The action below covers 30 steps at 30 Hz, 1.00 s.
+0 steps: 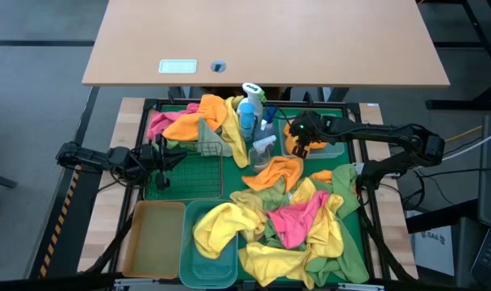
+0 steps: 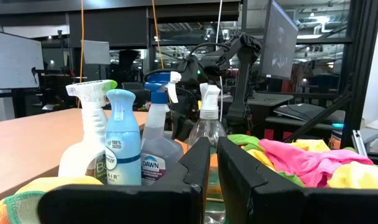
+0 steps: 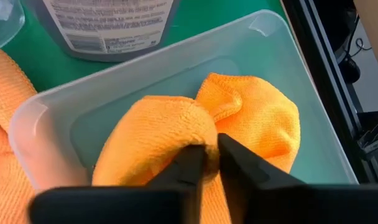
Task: Sort microfiber towel by color & place in baskets
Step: Put the orange towel into the white bin
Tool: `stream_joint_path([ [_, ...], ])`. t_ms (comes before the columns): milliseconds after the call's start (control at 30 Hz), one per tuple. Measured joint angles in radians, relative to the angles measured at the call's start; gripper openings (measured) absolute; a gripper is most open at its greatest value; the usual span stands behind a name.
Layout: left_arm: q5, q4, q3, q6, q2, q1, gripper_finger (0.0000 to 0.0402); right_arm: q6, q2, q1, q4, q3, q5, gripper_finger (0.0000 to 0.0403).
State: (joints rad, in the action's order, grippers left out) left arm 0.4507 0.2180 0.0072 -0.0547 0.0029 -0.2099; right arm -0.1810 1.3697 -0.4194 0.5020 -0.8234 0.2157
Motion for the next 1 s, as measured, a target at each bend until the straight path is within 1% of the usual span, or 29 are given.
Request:
stream_joint_path([
  [200,0.0,0.0,0.0,0.0,0.0,0.0,0.0029,0.0,0.0,0.0,0.001,0.0,0.0,0.0149],
  [267,0.0,0.0,0.0,0.0,0.0,0.0,0.0029,0.001,0.0,0.0,0.005,0.0,0.0,0.0168],
  [367,0.0,0.0,0.0,0.0,0.0,0.0,0.0029,0.001,0.0,0.0,0.006,0.0,0.002,0.0185],
  [500,0.0,0.0,0.0,0.0,0.0,0.0,0.0029,0.0,0.001,0.0,0.111,-0.06,0.009,0.0192],
  [1000,0.0,0.0,0.0,0.0,0.0,0.0,0.0029,0.0,0.001,0.0,0.559,-0.364,0.009,0.0193],
])
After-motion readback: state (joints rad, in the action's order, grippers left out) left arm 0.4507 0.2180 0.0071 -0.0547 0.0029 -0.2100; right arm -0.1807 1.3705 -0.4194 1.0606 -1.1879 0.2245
